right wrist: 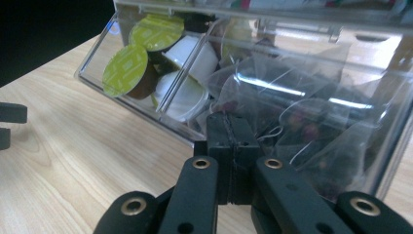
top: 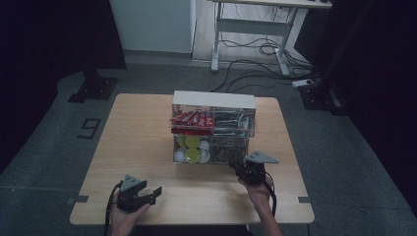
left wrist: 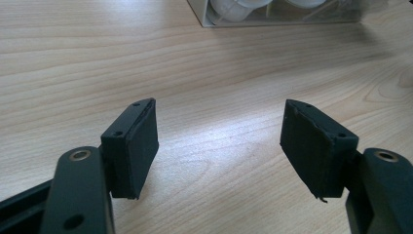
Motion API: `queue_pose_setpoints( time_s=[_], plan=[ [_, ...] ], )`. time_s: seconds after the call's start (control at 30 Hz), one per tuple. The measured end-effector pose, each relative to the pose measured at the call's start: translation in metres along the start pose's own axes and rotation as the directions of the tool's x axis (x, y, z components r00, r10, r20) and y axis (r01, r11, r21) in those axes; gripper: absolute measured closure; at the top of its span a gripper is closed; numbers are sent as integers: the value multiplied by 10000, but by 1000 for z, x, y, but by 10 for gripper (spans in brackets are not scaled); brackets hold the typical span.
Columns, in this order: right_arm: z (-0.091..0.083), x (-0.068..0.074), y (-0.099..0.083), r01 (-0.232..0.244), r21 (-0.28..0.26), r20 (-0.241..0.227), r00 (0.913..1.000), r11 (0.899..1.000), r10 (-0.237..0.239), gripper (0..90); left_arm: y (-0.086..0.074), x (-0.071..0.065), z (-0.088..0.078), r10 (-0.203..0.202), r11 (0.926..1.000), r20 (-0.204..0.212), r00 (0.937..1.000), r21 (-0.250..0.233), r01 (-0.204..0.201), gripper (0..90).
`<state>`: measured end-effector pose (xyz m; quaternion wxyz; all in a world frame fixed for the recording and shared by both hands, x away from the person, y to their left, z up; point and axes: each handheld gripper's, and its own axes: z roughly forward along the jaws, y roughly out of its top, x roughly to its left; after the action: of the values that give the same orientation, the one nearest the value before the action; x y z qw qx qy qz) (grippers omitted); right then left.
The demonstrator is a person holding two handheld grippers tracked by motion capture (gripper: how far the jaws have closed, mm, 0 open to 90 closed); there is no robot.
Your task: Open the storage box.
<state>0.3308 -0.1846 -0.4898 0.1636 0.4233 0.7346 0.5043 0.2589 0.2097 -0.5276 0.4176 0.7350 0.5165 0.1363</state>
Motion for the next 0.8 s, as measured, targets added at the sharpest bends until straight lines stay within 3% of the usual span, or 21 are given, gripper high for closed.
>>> queue_pose_setpoints(
  time_s=[0.47, 0.8],
  plan=[
    [9, 3, -17, -93, 529, -452, 9989, 9986, 117, 891, -1, -1, 3, 84, 9998, -28, 10000, 182, -83, 301],
    [13, 2, -22, -63, 845, -407, 9991, 9964, 97, 891, -2, -1, 4, 115, 9996, -71, 9999, 243, -113, 301]
  ],
)
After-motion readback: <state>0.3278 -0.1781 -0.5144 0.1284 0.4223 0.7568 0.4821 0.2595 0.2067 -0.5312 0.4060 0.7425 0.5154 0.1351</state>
